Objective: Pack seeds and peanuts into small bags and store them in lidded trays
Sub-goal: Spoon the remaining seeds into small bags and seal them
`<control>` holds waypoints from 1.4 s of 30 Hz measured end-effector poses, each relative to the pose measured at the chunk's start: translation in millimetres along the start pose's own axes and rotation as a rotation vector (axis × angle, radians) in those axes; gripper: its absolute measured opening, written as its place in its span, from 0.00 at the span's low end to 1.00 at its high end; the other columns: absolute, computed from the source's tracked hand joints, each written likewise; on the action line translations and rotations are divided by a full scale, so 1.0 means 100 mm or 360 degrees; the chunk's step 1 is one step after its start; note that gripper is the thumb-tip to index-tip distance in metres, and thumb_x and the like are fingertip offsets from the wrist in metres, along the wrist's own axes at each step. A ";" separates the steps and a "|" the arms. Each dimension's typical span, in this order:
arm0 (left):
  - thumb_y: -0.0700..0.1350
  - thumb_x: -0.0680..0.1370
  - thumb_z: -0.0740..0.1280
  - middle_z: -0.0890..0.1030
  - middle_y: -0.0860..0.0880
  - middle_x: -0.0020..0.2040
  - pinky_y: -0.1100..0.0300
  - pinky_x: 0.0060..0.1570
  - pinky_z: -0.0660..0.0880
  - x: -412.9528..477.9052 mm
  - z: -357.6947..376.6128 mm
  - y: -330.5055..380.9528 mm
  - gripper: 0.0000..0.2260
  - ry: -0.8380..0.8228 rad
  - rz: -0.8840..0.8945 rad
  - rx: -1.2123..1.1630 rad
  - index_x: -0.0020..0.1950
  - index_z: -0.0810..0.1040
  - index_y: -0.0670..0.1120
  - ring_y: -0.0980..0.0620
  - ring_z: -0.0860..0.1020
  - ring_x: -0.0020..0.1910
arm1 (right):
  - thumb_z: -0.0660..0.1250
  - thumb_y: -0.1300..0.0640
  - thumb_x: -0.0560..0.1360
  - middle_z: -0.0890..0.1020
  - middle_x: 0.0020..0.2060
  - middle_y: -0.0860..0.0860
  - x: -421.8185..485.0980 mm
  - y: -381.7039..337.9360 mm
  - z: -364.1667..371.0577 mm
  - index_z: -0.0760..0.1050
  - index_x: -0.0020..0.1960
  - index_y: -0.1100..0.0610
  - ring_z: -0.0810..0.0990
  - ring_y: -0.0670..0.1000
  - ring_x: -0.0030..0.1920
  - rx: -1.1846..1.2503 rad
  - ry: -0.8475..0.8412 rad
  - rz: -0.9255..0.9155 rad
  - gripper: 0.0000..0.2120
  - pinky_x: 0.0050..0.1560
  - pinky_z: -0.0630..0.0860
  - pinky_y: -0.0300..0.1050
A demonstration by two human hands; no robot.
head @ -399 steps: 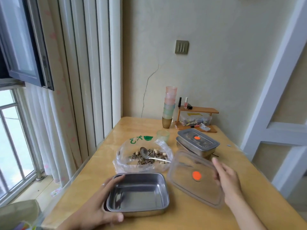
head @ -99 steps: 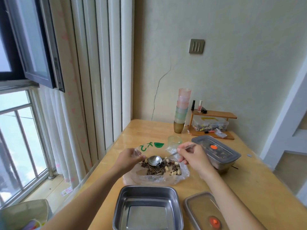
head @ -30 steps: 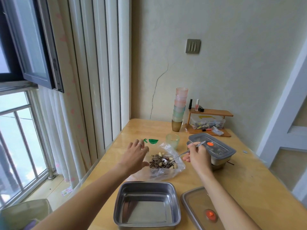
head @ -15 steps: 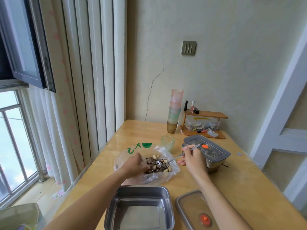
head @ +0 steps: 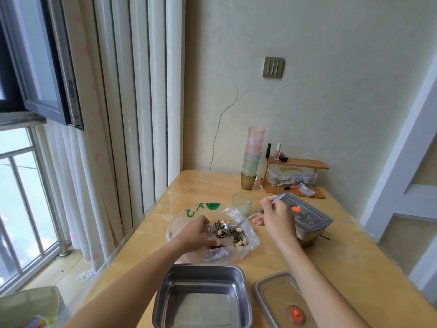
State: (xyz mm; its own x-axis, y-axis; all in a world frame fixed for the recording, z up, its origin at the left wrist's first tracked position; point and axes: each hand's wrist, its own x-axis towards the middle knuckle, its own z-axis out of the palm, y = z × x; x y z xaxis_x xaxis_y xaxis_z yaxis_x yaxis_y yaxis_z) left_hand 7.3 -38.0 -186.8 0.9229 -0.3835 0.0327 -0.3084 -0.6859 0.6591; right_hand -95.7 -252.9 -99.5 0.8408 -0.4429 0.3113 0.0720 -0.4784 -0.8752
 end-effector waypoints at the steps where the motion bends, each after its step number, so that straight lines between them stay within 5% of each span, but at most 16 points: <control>1: 0.56 0.70 0.81 0.79 0.51 0.56 0.64 0.48 0.74 0.00 -0.01 0.00 0.35 -0.0014 -0.0007 -0.0051 0.69 0.70 0.45 0.52 0.78 0.53 | 0.59 0.55 0.85 0.85 0.30 0.52 -0.02 -0.01 0.01 0.76 0.49 0.55 0.82 0.43 0.28 -0.0008 -0.0001 -0.0011 0.10 0.40 0.78 0.45; 6: 0.53 0.72 0.80 0.78 0.48 0.61 0.59 0.57 0.76 0.01 -0.03 0.02 0.34 -0.0061 -0.0043 0.0000 0.71 0.70 0.44 0.50 0.77 0.58 | 0.59 0.56 0.85 0.85 0.30 0.53 -0.05 -0.05 0.03 0.76 0.49 0.54 0.82 0.44 0.29 -0.0004 0.0015 -0.0099 0.09 0.37 0.77 0.42; 12: 0.55 0.76 0.74 0.79 0.46 0.53 0.59 0.38 0.72 0.01 -0.06 0.09 0.22 0.0009 -0.0088 0.0164 0.61 0.72 0.43 0.49 0.76 0.47 | 0.59 0.57 0.86 0.84 0.29 0.56 -0.02 -0.13 -0.01 0.75 0.49 0.55 0.84 0.50 0.31 0.0059 -0.0117 -0.0255 0.09 0.33 0.76 0.37; 20: 0.58 0.77 0.73 0.78 0.50 0.47 0.63 0.36 0.69 0.03 0.00 0.11 0.20 0.0069 -0.0090 0.0017 0.55 0.71 0.46 0.53 0.74 0.43 | 0.60 0.57 0.86 0.84 0.39 0.51 -0.01 -0.42 -0.05 0.77 0.51 0.58 0.85 0.48 0.34 -0.0074 -0.0382 -0.0575 0.09 0.38 0.82 0.41; 24: 0.58 0.77 0.73 0.78 0.51 0.48 0.65 0.37 0.69 0.01 0.03 0.11 0.20 0.0138 -0.0090 -0.0093 0.56 0.71 0.47 0.53 0.75 0.46 | 0.60 0.58 0.86 0.84 0.36 0.51 -0.06 -0.53 -0.03 0.77 0.52 0.58 0.84 0.45 0.33 -0.0193 -0.0459 -0.0700 0.08 0.39 0.79 0.34; 34: 0.60 0.76 0.74 0.79 0.46 0.49 0.52 0.49 0.77 0.00 0.05 0.12 0.24 0.0250 -0.0074 -0.0430 0.55 0.72 0.43 0.49 0.76 0.46 | 0.61 0.60 0.85 0.81 0.43 0.47 -0.12 -0.59 -0.01 0.77 0.51 0.61 0.84 0.44 0.34 -0.0188 -0.0302 -0.0940 0.08 0.37 0.79 0.34; 42: 0.59 0.77 0.73 0.74 0.50 0.45 0.58 0.42 0.70 -0.05 0.03 0.18 0.21 0.0279 -0.0059 -0.0540 0.53 0.69 0.45 0.53 0.72 0.42 | 0.62 0.62 0.85 0.80 0.42 0.45 -0.15 -0.64 -0.02 0.79 0.51 0.62 0.83 0.44 0.35 -0.0220 -0.0271 -0.1054 0.08 0.38 0.74 0.28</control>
State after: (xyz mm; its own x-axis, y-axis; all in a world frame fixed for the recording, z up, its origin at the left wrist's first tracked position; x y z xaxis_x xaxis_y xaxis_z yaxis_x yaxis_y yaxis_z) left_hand -3.1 -50.4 -176.9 0.9666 -0.2302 0.1127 -0.2072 -0.4425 0.8725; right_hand -113.9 -217.5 -47.7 0.7165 0.0952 0.6910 0.5393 -0.7039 -0.4622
